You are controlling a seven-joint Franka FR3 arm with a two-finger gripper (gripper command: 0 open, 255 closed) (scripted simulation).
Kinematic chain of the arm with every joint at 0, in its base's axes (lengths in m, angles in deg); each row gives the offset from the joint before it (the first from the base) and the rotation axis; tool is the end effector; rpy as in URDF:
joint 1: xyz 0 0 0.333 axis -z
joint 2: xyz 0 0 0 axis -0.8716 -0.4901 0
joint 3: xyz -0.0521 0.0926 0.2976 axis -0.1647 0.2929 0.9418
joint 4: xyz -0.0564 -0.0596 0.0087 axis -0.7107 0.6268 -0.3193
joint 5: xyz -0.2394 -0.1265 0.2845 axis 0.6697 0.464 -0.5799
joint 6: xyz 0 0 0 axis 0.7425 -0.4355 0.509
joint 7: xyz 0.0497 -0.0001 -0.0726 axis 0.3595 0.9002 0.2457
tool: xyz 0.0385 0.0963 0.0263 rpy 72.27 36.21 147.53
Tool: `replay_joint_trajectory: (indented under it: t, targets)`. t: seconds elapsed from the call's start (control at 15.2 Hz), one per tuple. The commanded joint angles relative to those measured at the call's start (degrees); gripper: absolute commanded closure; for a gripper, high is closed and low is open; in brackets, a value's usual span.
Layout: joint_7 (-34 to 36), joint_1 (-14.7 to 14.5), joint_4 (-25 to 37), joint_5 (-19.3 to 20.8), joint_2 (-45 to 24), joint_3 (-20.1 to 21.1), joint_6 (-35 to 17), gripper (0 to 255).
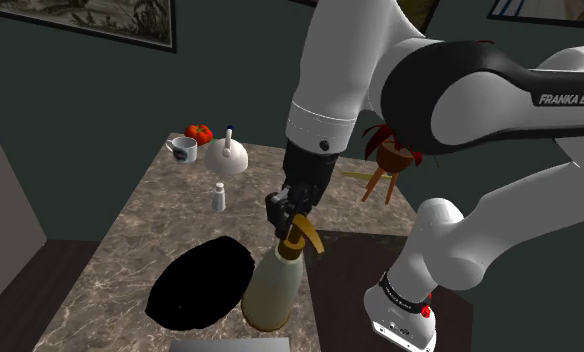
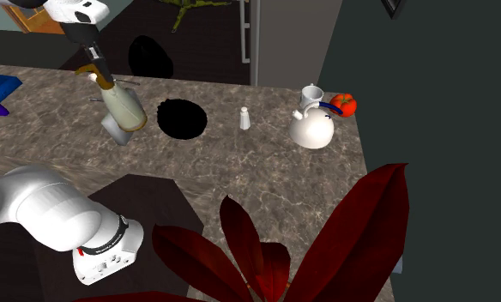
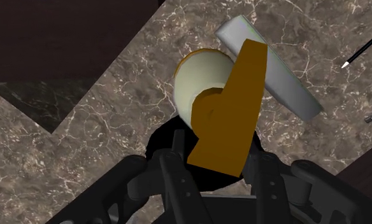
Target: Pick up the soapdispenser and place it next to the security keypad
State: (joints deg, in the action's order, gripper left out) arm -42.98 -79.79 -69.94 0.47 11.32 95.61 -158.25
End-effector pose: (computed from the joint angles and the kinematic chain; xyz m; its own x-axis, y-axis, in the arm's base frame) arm 0.2619 0.3108 0.5511 0.9971 -0.0659 -0.0376 -0.0673 -0.9971 -0.0350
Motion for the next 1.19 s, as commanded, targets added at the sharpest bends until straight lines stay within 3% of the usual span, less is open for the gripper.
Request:
replay_joint_trajectory:
  t: [0.0,1.12]
  targets:
    - [-0.19,-0.12,-1.64,-0.24,0.22,0.17,-1.47,255]
    - [-1.0,-0.69,-13.07,-1.97,-1.84,2.84,-14.96,255]
